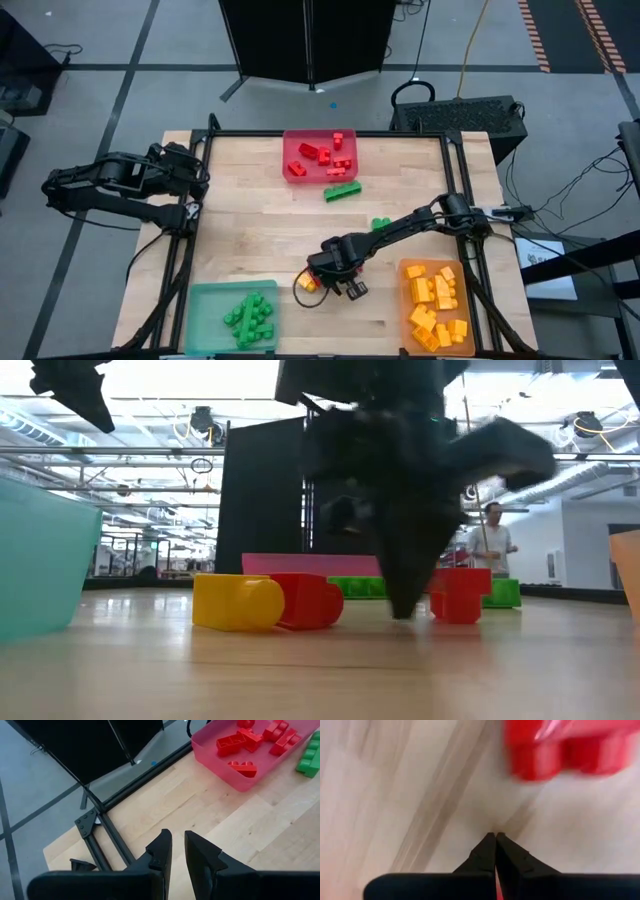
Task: Sort blocks
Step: Put the red game piece into the red bin
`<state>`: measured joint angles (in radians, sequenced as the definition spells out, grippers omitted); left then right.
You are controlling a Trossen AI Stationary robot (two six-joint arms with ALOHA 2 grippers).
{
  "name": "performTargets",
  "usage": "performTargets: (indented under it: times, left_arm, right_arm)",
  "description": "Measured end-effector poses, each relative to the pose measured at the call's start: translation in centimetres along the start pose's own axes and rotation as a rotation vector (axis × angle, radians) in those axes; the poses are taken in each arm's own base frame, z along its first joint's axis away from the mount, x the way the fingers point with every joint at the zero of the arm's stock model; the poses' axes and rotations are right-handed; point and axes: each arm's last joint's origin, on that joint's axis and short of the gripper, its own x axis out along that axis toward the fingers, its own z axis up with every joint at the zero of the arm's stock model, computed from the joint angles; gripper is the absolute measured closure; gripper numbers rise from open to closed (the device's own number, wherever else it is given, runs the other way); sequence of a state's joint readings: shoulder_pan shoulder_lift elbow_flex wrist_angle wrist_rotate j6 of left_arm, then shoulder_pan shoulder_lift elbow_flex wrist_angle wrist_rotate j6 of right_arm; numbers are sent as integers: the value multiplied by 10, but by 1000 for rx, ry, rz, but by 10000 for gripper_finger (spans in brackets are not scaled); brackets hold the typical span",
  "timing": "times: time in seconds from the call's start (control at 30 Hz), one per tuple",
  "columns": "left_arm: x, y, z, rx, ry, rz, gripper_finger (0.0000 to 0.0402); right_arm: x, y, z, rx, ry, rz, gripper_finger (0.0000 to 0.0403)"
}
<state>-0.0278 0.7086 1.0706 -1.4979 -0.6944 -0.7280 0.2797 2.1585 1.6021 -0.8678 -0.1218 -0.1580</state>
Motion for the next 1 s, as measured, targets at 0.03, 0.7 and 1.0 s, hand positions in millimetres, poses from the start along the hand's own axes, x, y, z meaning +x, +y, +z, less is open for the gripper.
performTargets:
  times: [0.03, 0.7, 1.0]
  left_arm:
    - [0, 0, 0, 0, 1, -1, 343]
    - [0, 0, 0, 0, 11, -12, 343]
    - [0, 0, 0, 1, 11, -12, 343]
  right_arm:
    - [-4, -1, 3, 3, -14, -4, 402]
    - [-117, -38, 8, -67, 86, -15, 380]
    - [-116, -9, 0, -259, 251, -2, 216]
